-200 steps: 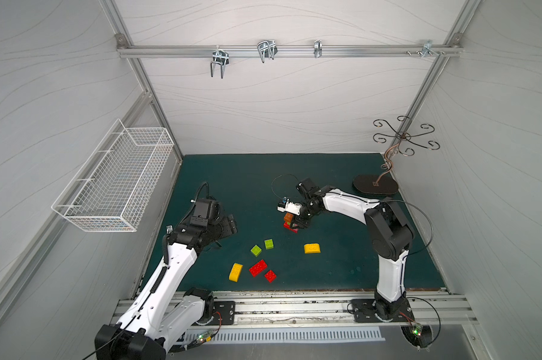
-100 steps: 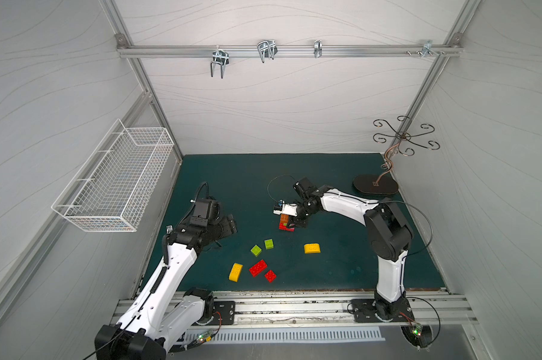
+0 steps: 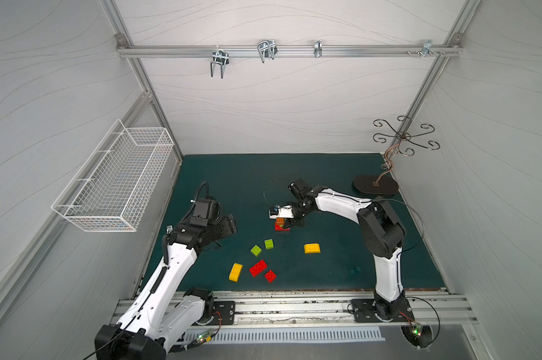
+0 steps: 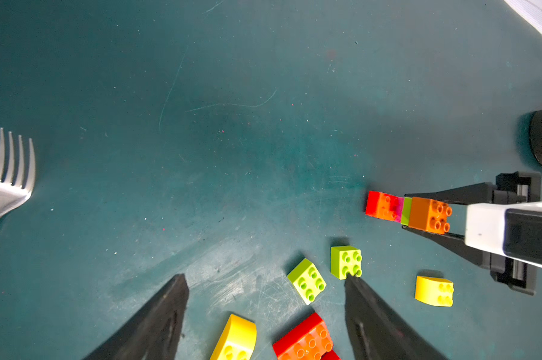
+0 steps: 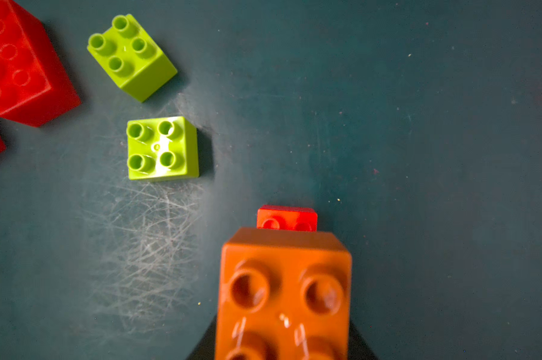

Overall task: Assemble the letter s with lego
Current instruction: Adjust the lego brick at the center of the board, then pick up the lego brick from the center of the board.

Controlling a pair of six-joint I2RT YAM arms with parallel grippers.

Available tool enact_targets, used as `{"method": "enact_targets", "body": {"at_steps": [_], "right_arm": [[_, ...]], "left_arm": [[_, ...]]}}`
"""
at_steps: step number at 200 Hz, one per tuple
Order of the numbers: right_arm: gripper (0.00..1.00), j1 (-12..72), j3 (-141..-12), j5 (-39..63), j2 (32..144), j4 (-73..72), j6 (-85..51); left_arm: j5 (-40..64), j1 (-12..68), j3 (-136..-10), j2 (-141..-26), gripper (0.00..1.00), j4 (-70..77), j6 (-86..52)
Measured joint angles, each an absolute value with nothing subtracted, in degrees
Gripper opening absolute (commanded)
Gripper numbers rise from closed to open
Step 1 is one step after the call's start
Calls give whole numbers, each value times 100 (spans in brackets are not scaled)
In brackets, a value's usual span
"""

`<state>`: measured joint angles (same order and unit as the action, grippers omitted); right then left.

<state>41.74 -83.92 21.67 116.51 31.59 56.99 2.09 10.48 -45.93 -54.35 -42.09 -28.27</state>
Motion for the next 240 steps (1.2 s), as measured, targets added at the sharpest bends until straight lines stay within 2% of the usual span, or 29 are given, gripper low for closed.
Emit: {"method": "enact_targets", "body": {"at_steps": [31,108,142,181,240], "right_arm": [[60,4193,-8501,2158,11664,3212,5767],[80,4125,-8294,2283,11428,3175,5572],[80,3804,-7260,2244,10077,3256,5315],[81,3649,-6062,1623,8523,3553,5297],[81,3623,-4945,1278,8256,3806,5282]], "left_arm": [[196,1026,-4593,-5435,82,-4209,-2829],[191,1017,-4593,-5430,82,-4209,-2829],[174,1017,-4593,-5389,82,-4211,-2829],[167,1017,-4593,-5371,82,-4211,-2829],[176,1017,-4593,-5415,82,-4209,-2829]]}}
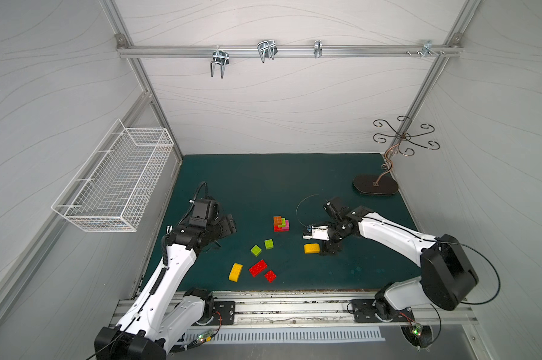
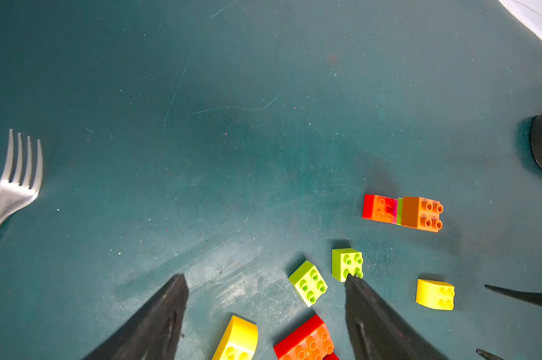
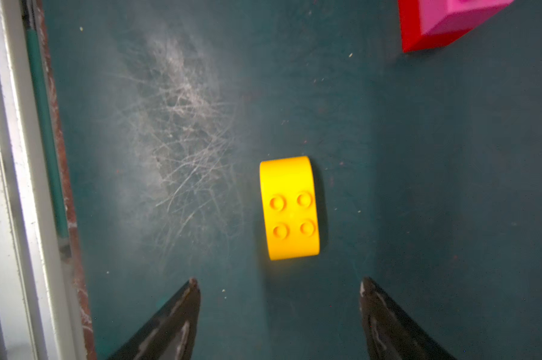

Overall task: Assemble the letter s with lego
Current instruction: Pick up the lego brick from the center of the board.

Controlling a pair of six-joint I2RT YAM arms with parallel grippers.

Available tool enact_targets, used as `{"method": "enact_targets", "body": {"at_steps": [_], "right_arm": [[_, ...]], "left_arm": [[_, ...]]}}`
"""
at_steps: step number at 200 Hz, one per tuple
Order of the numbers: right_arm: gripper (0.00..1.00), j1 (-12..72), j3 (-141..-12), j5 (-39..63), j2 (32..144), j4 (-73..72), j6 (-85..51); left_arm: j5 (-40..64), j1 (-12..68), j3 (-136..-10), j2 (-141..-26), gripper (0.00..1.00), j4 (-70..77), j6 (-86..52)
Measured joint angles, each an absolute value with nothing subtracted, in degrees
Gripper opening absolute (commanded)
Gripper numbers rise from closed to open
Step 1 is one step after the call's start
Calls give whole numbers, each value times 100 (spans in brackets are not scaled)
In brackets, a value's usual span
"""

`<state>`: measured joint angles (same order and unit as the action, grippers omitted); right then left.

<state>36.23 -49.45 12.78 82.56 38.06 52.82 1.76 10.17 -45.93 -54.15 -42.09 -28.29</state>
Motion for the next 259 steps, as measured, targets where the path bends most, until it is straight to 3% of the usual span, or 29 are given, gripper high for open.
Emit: {"method": "enact_targets", "body": {"at_steps": [118,186,240,259], "right_arm": [[74,3533,-4856,1299,9032,3159,5089],[54,3529,-4847,1426,9183,3035,5043],[16,3594,-4737,1444,8927,2985,4925],[10,3656,-4698,1500,8591,2985,4890]], "left_arm": [[174,1017,-4593,-5422,82,-4209,-2829],[176,1017,-4593,-5413,82,-4209,-2829],[178,1017,-4593,-5393,82,-4209,-2829],[178,1017,-4593,-5371,82,-4209,-2829]]}}
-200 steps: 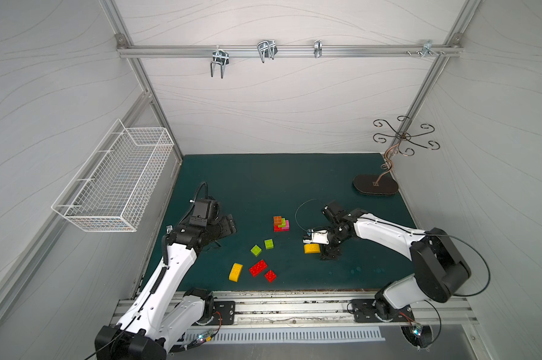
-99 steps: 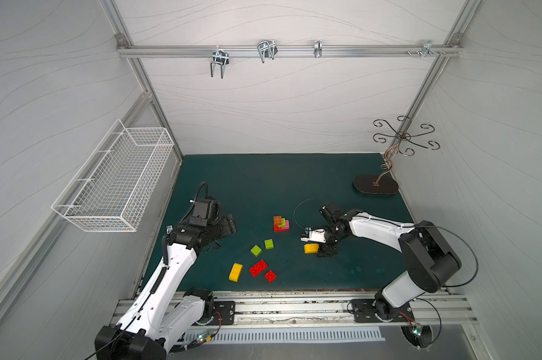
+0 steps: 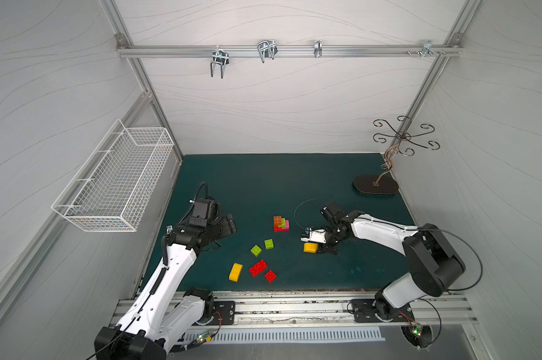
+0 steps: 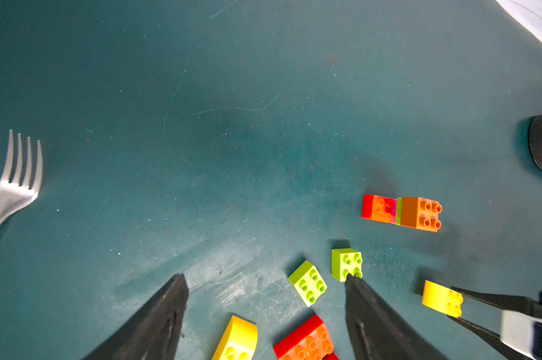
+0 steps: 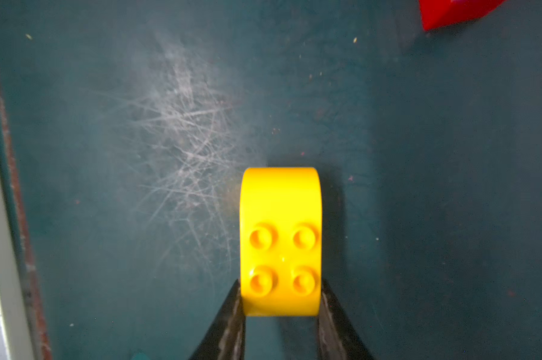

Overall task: Assemble the letter s with lego
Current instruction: Pick up the lego brick from the center of the board.

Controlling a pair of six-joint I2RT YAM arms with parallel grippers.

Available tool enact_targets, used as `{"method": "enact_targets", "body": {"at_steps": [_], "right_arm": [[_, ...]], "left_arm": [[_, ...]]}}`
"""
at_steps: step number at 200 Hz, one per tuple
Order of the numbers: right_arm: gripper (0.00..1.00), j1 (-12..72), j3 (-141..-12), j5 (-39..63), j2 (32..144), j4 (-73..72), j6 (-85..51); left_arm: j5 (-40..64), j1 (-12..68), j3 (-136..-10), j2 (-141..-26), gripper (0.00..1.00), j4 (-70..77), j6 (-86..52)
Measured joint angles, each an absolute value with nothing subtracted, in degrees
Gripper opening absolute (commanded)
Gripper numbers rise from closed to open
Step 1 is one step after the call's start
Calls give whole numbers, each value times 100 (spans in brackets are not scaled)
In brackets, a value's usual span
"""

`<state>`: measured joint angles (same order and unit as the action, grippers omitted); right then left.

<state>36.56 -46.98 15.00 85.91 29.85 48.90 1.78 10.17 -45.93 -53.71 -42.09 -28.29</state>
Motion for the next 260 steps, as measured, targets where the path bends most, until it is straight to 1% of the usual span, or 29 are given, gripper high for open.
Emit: {"method": "enact_targets", "body": {"at_steps": [23,43,67,87,98,118,138,153,173,207,229,260], "right_arm": [[7,3824,-4698,1553,8149,2989,4805],[6,4095,-4746,1584,8038,3013,4668],[7,4427,-4770,1730,7977,2995,4399],[7,4676,-4770,1909,7773,2910,4136],[7,4792,-4770,2003,7655,2829,4016],[7,4947,-4786,2182,7581,2683,3826],[8,5041,-4786,2316,7618,2589,3723],[8,5063,-4836,2375,7695,2552,3682],[8,5065,-5009,2445,7876,2519,3653],[8,5063,-5352,2473,8156,2445,3579],[9,5063,-5470,2482,8256,2410,3535],[8,5048,-5468,2552,8256,2386,3524]], "left_arm": [[224,1017,-4591,-5369,82,-4204,-2832],[390,1017,-4558,-5369,82,-4150,-2838],[937,1017,-4436,-5304,79,-3997,-2998],[1527,1135,-4128,-4956,78,-3732,-3406],[1752,1358,-3909,-4670,78,-3597,-3693],[2047,2012,-3479,-4163,78,-3319,-4320],[2121,2696,-3035,-3804,78,-2941,-4976],[2027,3179,-2827,-3736,79,-2738,-5325],[1850,3793,-2766,-3970,79,-2331,-5653],[1551,4593,-2821,-5057,79,-1428,-5922],[1450,4825,-2827,-5494,78,-1035,-6025],[1323,4882,-2827,-5638,77,-711,-6088]]}}
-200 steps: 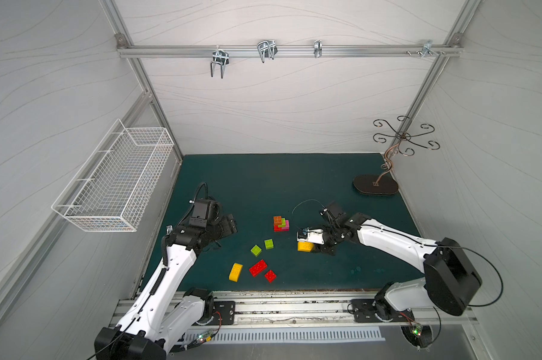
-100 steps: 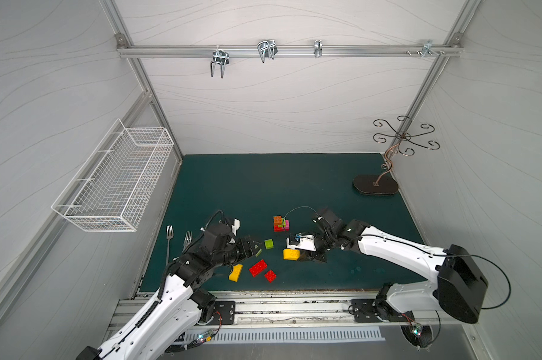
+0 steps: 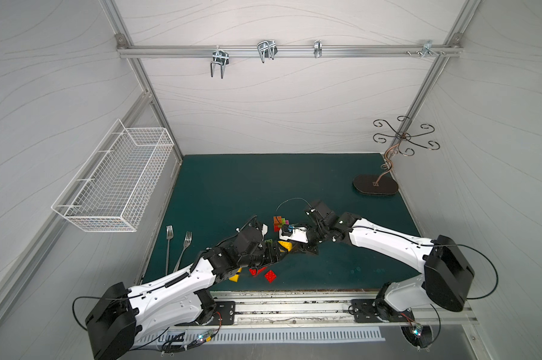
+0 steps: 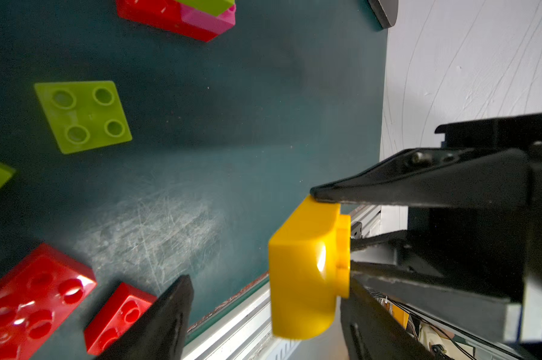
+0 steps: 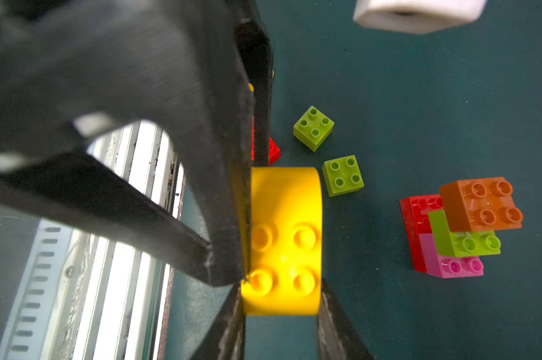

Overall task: Assemble the letter s with lego
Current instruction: Pick up the lego brick from the center of the board.

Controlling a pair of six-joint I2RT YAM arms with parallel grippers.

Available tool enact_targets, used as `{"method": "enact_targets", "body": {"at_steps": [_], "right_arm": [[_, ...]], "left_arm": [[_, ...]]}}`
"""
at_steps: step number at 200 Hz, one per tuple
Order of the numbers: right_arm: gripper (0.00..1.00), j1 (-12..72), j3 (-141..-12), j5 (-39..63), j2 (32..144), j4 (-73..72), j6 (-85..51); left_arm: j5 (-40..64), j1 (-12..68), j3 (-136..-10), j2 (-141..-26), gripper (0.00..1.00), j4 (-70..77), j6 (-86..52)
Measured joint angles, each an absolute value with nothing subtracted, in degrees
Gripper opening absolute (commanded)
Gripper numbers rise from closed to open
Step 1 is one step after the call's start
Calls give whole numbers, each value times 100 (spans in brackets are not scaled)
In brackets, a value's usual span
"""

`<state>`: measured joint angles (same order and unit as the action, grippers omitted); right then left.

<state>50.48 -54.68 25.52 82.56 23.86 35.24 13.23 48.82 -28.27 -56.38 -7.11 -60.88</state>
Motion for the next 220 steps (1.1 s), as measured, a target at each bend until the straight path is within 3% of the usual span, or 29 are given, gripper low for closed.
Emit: {"method": "enact_targets", "body": {"at_steps": [37,128,172,220], "right_arm": [[8,5015,-5299,2635,8103,2252,3489],[12,4600,-4670,3127,7474,1737,3151],[14,4392,-4512,3454,7317,1533,2995],[13,4261,-4375,3710,7260,1350,2845]], "left_arm": [[1194,4882,-2827,-5636,74,-532,-6171],[1197,4925,-2849,-5824,45,213,-6324],[1199,4925,-2867,-5828,44,362,-6324],[1190,4923,-2882,-5865,52,353,-6326]]}}
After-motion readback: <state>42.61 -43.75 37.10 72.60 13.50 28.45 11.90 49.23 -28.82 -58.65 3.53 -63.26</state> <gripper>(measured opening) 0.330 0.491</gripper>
